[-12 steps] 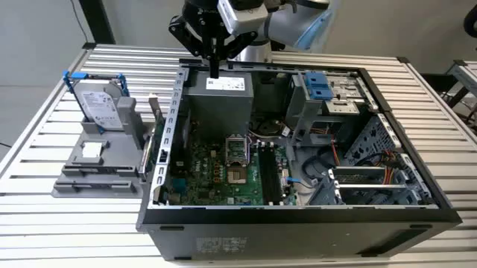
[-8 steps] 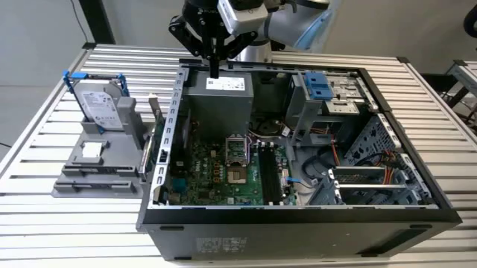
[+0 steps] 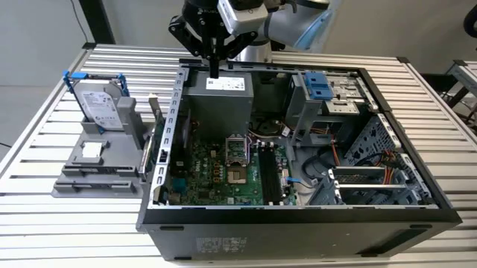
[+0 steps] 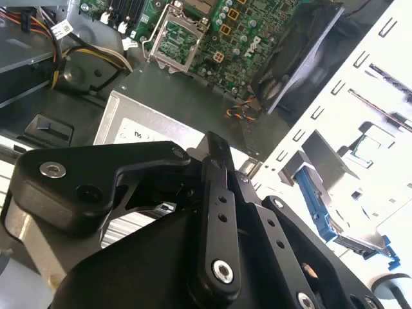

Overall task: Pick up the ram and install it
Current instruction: 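Reach for the ram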

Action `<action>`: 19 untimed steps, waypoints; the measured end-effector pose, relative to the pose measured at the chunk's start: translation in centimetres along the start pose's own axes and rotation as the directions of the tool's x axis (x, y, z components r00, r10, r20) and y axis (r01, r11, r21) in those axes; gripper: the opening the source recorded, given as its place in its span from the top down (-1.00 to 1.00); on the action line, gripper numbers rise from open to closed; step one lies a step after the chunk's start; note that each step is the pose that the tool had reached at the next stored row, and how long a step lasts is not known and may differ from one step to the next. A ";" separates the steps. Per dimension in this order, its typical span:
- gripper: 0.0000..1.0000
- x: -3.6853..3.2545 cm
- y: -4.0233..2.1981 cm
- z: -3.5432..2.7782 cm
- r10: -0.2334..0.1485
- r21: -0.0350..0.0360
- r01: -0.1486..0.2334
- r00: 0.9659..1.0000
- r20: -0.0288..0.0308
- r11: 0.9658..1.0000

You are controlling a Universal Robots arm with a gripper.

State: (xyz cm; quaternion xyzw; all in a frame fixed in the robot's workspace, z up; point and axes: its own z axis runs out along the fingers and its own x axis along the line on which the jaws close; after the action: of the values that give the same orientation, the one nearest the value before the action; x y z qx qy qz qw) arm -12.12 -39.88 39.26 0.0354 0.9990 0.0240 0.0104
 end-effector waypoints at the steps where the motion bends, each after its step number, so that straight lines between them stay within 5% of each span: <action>1: 1.00 0.04 0.00 0.00 0.000 0.000 0.000 1.000 0.000 1.000; 19: 1.00 3.27 -0.23 -0.07 -0.004 0.000 0.004 1.000 0.000 1.000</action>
State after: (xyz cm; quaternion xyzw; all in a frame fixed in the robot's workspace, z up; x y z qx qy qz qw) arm -15.40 -39.88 39.26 0.0335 0.9991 0.0241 0.0103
